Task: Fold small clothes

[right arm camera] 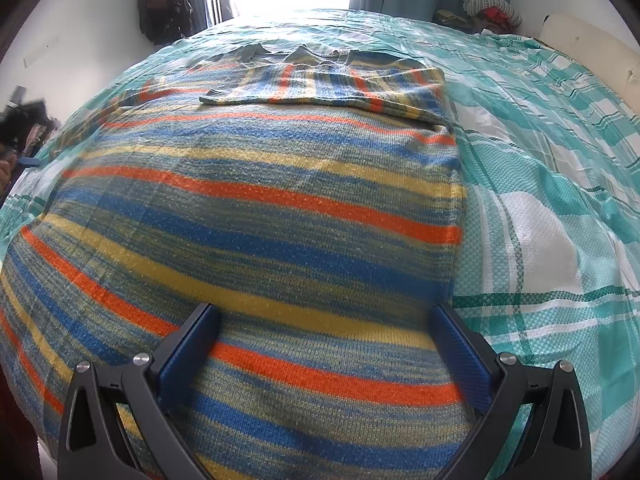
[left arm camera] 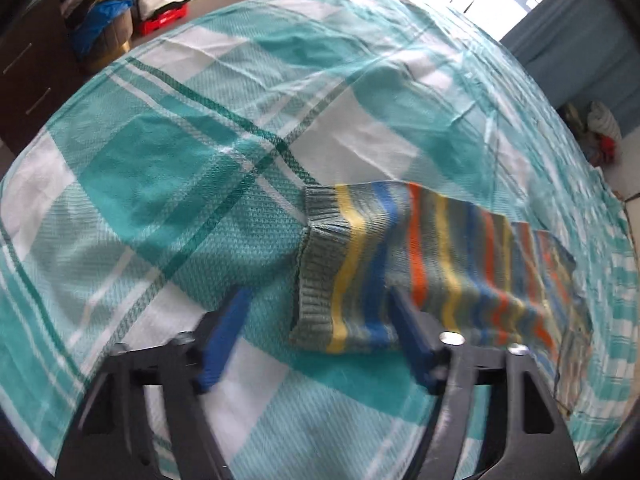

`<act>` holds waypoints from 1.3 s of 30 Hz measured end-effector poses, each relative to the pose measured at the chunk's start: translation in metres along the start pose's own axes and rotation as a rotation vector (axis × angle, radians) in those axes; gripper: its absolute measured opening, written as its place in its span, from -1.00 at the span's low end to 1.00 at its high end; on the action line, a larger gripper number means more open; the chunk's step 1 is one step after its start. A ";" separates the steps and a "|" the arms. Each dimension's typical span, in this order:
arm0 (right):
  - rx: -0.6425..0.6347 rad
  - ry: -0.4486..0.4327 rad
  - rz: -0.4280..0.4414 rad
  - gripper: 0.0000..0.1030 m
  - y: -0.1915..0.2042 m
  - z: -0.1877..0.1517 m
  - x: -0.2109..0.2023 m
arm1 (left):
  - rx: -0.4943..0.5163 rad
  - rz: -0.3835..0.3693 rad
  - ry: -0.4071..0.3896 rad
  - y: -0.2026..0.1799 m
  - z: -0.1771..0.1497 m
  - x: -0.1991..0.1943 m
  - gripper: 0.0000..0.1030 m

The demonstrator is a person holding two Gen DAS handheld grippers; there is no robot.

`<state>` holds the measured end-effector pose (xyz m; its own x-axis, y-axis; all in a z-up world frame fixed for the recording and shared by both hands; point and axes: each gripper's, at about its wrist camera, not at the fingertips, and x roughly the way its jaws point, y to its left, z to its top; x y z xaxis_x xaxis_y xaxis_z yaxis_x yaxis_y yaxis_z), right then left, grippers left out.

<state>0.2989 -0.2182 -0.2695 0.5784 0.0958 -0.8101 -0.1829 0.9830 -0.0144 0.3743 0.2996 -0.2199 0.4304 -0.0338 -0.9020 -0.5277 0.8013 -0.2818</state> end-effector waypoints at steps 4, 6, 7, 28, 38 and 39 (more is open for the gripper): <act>0.001 -0.002 0.001 1.00 -0.001 0.000 0.000 | 0.054 0.036 -0.047 -0.018 0.000 -0.010 -0.93; 0.002 -0.005 0.002 1.00 -0.001 0.000 0.000 | 0.129 0.017 -0.113 -0.044 0.003 -0.034 -0.94; 0.004 -0.007 0.003 1.00 -0.001 0.000 0.000 | 0.189 0.005 -0.141 -0.068 0.000 -0.051 -0.94; 0.009 -0.030 0.021 1.00 -0.003 -0.003 -0.001 | 0.787 -0.310 0.050 -0.314 -0.199 -0.037 0.22; 0.006 -0.031 0.021 1.00 -0.003 -0.003 0.000 | 0.612 0.100 0.005 -0.253 -0.088 0.035 0.25; 0.006 -0.028 0.022 1.00 -0.003 -0.003 0.000 | 0.606 0.106 0.010 -0.241 -0.089 0.042 0.28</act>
<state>0.2970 -0.2211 -0.2715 0.5960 0.1216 -0.7937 -0.1908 0.9816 0.0072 0.4546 0.0520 -0.2191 0.3895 0.0614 -0.9190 -0.0562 0.9975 0.0429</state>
